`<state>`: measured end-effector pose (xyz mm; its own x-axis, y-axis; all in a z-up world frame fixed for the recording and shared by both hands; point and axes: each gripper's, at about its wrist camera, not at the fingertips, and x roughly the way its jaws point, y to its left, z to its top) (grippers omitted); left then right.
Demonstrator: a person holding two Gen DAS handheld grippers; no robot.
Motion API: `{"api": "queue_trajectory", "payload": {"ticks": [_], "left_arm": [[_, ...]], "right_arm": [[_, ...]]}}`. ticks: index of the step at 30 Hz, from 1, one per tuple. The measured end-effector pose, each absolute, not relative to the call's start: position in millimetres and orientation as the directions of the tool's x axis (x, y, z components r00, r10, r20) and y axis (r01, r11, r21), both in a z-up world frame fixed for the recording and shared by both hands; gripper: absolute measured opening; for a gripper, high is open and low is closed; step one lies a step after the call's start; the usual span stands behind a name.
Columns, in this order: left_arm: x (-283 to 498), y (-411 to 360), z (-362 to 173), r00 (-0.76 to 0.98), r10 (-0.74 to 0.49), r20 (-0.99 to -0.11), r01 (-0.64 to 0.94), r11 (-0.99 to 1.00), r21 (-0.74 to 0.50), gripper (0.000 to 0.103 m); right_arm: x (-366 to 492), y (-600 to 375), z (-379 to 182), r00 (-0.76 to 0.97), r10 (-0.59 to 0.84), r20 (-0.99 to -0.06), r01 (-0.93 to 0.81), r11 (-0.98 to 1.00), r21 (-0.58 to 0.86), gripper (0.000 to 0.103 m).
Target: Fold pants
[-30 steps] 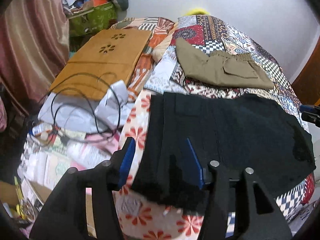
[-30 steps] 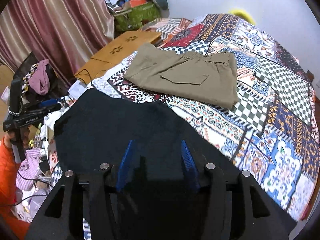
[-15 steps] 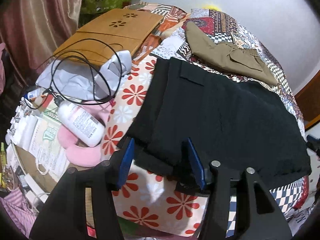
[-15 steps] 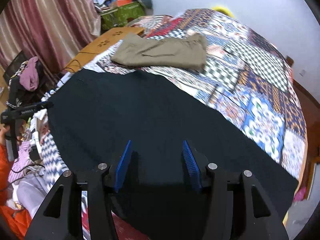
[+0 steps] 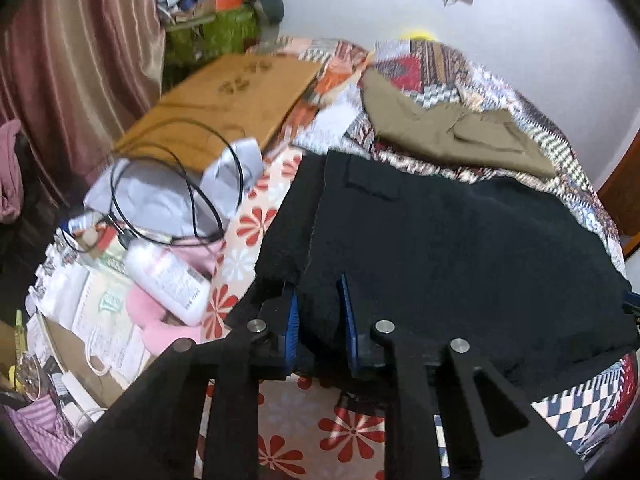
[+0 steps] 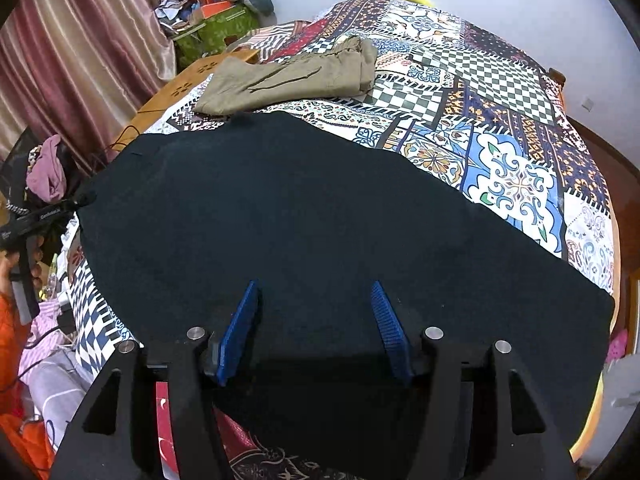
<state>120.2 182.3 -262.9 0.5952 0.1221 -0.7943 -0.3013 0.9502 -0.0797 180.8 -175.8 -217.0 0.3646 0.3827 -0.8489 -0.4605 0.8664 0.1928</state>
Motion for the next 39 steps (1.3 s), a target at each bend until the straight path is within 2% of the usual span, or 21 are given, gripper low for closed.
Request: {"api": "queue_trajectory", "payload": {"ticks": [7,9,11,15,17,19,23,29,34,39], "left_arm": [[108,195,-268,0.579,0.105,-0.809,-0.319,0.942,-0.106,0.019],[110,197,-283,0.540,0.089,-0.837,-0.317,0.943,-0.104,0.022],[109,198,-287,0.529,0.092,-0.844,-0.329,0.939,-0.103,0.029],[107,204,-270,0.540,0.102,-0.836,-0.359,0.925,-0.120,0.032],[106,201,-255,0.561,0.141,-0.816,-0.358,0.930,-0.085,0.032],[106,195,-243,0.584,0.144,-0.799,-0.333,0.940,-0.074,0.032],[114,168,-227,0.625,0.069,-0.777,-0.235,0.966,-0.104,0.037],[131,114,-250,0.565,-0.065,-0.823,-0.073,0.989,-0.128,0.040],[128,92,-276,0.500,-0.076,-0.863,-0.036,0.994,-0.108,0.040],[116,94,-283,0.498,-0.092,-0.862,-0.044,0.990,-0.131,0.042]], "right_arm": [[178,-176,-218,0.365,0.380,-0.850,-0.466,0.865,0.186,0.056],[179,-176,-216,0.354,0.381,-0.854,-0.466,0.864,0.192,0.056],[181,-175,-213,0.347,0.390,-0.853,-0.469,0.860,0.202,0.056],[183,-162,-202,0.347,0.421,-0.838,-0.500,0.839,0.215,0.056],[185,-150,-196,0.351,0.430,-0.831,-0.528,0.824,0.203,0.056],[186,-139,-195,0.347,0.443,-0.827,-0.553,0.809,0.201,0.056],[185,-115,-202,0.316,0.439,-0.841,-0.606,0.776,0.177,0.056],[168,-104,-214,0.289,0.414,-0.863,-0.643,0.752,0.146,0.056],[162,-112,-213,0.262,0.443,-0.857,-0.633,0.750,0.194,0.056],[157,-118,-212,0.265,0.459,-0.848,-0.620,0.755,0.214,0.056]]}}
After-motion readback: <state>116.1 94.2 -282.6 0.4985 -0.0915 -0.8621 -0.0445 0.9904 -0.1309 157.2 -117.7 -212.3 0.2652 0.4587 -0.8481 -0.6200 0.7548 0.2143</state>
